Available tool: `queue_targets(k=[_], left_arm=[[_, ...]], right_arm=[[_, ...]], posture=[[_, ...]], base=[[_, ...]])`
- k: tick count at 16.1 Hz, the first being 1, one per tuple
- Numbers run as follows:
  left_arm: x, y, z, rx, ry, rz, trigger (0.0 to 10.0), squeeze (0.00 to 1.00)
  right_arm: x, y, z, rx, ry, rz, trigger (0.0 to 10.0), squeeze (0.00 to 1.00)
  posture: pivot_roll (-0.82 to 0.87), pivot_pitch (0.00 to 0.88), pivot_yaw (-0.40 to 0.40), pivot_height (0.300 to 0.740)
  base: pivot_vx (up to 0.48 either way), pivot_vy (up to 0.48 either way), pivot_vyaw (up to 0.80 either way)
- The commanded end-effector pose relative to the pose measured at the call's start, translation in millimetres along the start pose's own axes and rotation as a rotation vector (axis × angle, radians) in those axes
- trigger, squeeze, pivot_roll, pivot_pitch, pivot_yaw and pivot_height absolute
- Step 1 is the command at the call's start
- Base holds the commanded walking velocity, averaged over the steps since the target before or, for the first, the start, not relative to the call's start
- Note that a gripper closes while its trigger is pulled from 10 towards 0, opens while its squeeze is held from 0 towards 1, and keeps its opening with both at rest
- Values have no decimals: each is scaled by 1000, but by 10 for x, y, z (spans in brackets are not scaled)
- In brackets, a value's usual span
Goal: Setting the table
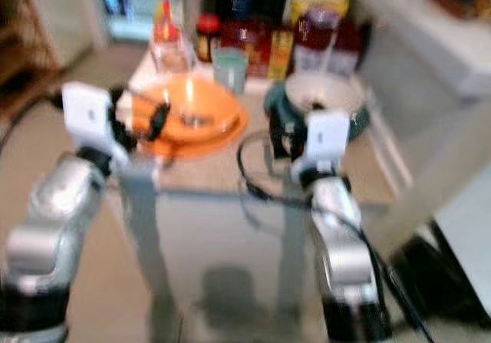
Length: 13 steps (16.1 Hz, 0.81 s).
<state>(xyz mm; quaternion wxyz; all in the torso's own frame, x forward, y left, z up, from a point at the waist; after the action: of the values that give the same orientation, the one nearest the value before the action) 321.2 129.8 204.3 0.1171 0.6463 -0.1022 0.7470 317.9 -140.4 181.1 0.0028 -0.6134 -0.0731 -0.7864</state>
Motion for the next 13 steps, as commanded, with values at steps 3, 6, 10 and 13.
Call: queue_targets(k=[3, 6, 10, 13], left_arm=[[128, -38, -11, -1, 50, 25, 10000, 0], [147, -24, -1, -13, 56, 28, 10000, 0], [154, -35, 3, -12, 54, 30, 10000, 0], [166, -48, 6, -10, 56, 33, 10000, 0]], right_arm=[[102, -14, -30, 24, 54, 13, 10000, 0], [42, -22, -70, 36, 23, 36, 10000, 0], [30, -18, -102, 43, 18, 43, 10000, 0], [31, -9, -105, 46, 19, 49, 10000, 0]], posture=[[71, 0, -70, 740], [69, 0, -69, 740], [68, 0, -67, 740], [69, 0, -66, 740]], base=[[96, 0, 0], [0, 290, 0], [0, 480, -452], [0, 480, -460]])
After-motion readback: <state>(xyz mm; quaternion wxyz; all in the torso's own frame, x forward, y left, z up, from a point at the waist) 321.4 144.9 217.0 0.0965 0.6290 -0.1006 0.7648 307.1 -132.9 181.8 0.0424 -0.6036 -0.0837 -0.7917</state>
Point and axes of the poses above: a point about 5 cm out from each wrist's last joint towards the gripper, its own z axis pointing out of the wrist towards the gripper, its own x axis along the axis of the wrist's last joint, y = z × x, the point moved 3 cm from there along z, pointing out of the wrist towards the gripper, and after that the axes turned 6 degrees about -z, right-handed, at the moved point
